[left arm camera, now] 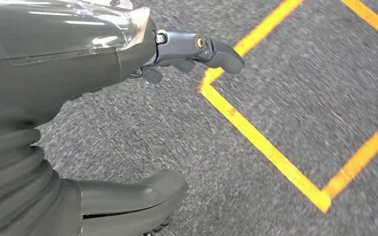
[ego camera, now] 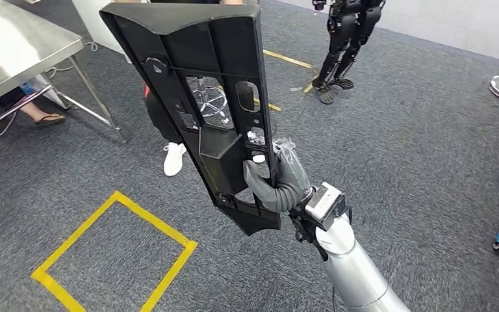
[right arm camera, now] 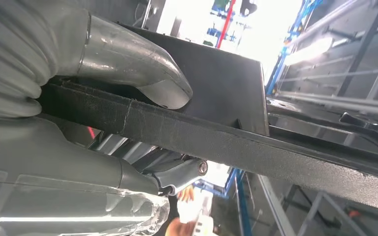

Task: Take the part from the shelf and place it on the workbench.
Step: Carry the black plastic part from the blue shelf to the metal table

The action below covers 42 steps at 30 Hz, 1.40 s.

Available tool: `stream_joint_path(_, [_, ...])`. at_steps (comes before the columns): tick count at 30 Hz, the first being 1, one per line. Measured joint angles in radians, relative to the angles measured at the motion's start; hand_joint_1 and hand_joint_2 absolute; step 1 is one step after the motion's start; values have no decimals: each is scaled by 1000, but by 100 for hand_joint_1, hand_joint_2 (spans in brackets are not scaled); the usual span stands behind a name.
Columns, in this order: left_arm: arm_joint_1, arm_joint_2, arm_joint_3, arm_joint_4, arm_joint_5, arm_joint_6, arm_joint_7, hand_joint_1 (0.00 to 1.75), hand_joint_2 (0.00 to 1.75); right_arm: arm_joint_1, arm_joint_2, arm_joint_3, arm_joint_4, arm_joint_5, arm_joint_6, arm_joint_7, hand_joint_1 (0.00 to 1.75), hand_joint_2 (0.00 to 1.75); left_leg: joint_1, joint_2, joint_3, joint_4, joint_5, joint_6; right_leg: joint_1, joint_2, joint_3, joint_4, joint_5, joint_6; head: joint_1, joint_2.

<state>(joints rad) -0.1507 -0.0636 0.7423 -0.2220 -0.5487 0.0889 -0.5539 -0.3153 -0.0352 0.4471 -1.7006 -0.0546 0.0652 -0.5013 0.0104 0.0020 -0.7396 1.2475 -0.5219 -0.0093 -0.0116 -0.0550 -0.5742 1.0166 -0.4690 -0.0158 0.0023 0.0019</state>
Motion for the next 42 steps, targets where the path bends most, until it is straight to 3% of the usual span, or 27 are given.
stream_joint_path(1, [0, 1, 0, 0, 0, 0, 0, 0, 175, 0, 0, 0, 0, 0, 0, 0, 175, 175, -1, 12, 37, -71, 37, 3, 1, -10, 3, 0, -2, 1, 0, 0])
stream_joint_path(3, [-3, 2, 0, 0, 0, 0, 0, 0, 175, -2, 1, 0, 0, 0, 0, 0, 175, 175, -8, 43, 103, -195, 81, 12, 6, -26, 8, 0, -8, 7, 0, 0])
stream_joint_path(5, [-5, 3, 0, 0, 0, 0, 0, 0, 175, -3, 3, -1, 0, 0, 0, 0, 175, 175, -17, 49, 120, -232, 84, 22, 11, -41, 11, -1, -13, 15, 1, 0])
stream_joint_path(7, [-4, 4, 0, 0, 0, 0, 0, 0, 175, -4, 6, -2, -1, 0, 0, 0, 175, 175, -16, 27, 123, -240, 88, 32, 13, -54, 12, -2, -17, 25, 1, 0])
stream_joint_path(9, [-5, 3, 1, 0, 0, 2, 4, 0, 175, -5, 9, -5, -4, 2, 0, 0, 175, 175, -11, 8, 134, -253, 97, 42, 12, -20, 0, 33, -35, 31, 1, 0])
stream_joint_path(11, [-9, 1, 1, 0, 0, 4, 8, 0, 175, -4, 9, -11, -7, 7, 1, 2, 175, 175, -6, -13, 141, -259, 100, 48, 7, 33, -58, 152, -84, 27, 3, 0])
stream_joint_path(13, [-11, 1, 1, 0, 0, 5, 11, 0, 175, -1, 9, -19, -8, 11, 2, 6, 175, 175, -5, -40, 141, -259, 99, 49, 5, 50, -128, 274, -121, 28, 4, 0])
stream_joint_path(14, [-10, 0, 1, 0, 0, 5, 12, 0, 175, -1, 8, -21, -8, 13, 4, 9, 175, 175, -4, -53, 141, -259, 99, 48, 3, 51, -141, 287, -117, 34, 4, 0])
stream_joint_path(15, [-10, -1, 1, 0, 0, 5, 13, 0, 175, -1, 9, -22, -9, 15, 6, 11, 175, 175, -3, -67, 142, -258, 98, 47, 1, 52, -132, 257, -96, 45, 4, 0])
stream_joint_path(17, [-9, -3, 1, 0, 0, 5, 14, 0, 175, -3, 11, -23, -10, 17, 9, 15, 175, 175, -2, -94, 142, -251, 94, 39, -10, 79, -73, 120, -33, 67, 5, 0])
stream_joint_path(18, [-10, -3, 1, 0, 0, 5, 14, 0, 175, -4, 12, -23, -10, 17, 9, 16, 175, 175, -2, -106, 140, -245, 90, 33, -14, 93, -44, 60, -9, 70, 5, 0])
stream_joint_path(20, [-9, -2, 1, -1, 1, 6, 14, 0, 175, -5, 15, -24, -11, 18, 10, 18, 175, 175, -3, -123, 132, -238, 86, 21, -16, 109, -21, 14, 6, 59, 4, 0])
stream_joint_path(22, [-6, -2, 1, -1, 1, 6, 14, 0, 175, -6, 19, -25, -12, 18, 11, 19, 175, 175, 0, -132, 127, -238, 86, 14, -14, 91, -19, 14, 8, 43, 4, 0])
stream_joint_path(24, [-4, -2, 1, 0, 2, 6, 14, 0, 175, -8, 25, -25, -12, 19, 12, 19, 175, 175, 0, -95, 113, -208, 66, 6, -16, 74, -15, 12, 8, 31, 1, 0])
stream_joint_path(26, [-7, -3, 1, 0, 2, 6, 14, 0, 175, -8, 29, -25, -13, 21, 12, 20, 175, 175, -1, -32, 61, -100, 10, -1, -11, 54, -12, 11, 5, 20, -2, 0])
stream_joint_path(28, [-7, -4, 1, 0, 2, 7, 14, 0, 175, -4, 28, -26, -14, 23, 13, 20, 175, 175, 0, -8, -9, 30, -41, -3, -5, 31, -11, 11, 0, 14, -3, 0])
stream_joint_path(29, [-5, -4, 1, 0, 2, 8, 15, 0, 175, -2, 28, -27, -14, 25, 13, 20, 175, 175, 0, -5, -26, 57, -43, -2, -2, 19, -11, 11, -1, 12, -3, 0])
stream_joint_path(30, [-4, -5, 1, 0, 2, 9, 15, 0, 175, 1, 28, -28, -14, 26, 14, 20, 175, 175, 0, -4, -24, 49, -27, 2, 0, 8, -9, 11, -3, 10, -3, 0])
stream_joint_path(31, [-3, -5, 1, 0, 2, 11, 15, 0, 175, 1, 28, -29, -14, 27, 15, 20, 175, 175, -2, 2, 3, -4, 5, 8, 3, -3, -7, 11, -5, 8, -3, 0])
stream_joint_path(33, [-4, -3, 1, -1, 1, 15, 15, 0, 175, 2, 28, -30, -14, 28, 15, 18, 175, 175, -11, 38, 78, -142, 65, 25, 10, -23, 0, 11, -10, 8, -3, 0])
stream_joint_path(35, [-7, -2, 1, -2, -1, 16, 15, 0, 175, 2, 27, -31, -14, 30, 15, 16, 175, 175, -23, 65, 116, -215, 81, 37, 15, -41, 4, 10, -15, 13, -2, 0])
stream_joint_path(38, [-5, -1, 1, -2, -5, 17, 17, 0, 175, 1, 24, -32, -15, 30, 15, 15, 175, 175, -26, 39, 124, -234, 85, 45, 17, -61, 10, 9, -22, 26, -2, 0])
stream_joint_path(40, [-6, -3, 2, -2, -4, 17, 19, 0, 175, 1, 20, -34, -18, 28, 13, 11, 175, 175, -17, 16, 139, -251, 95, 53, 16, -19, -7, 58, -47, 29, -1, 0])
stream_joint_path(42, [-10, -5, 2, -2, -2, 17, 19, 0, 175, 6, 16, -38, -19, 26, 10, 8, 175, 175, -11, -9, 145, -258, 99, 57, 11, 34, -67, 178, -94, 27, 2, 0])
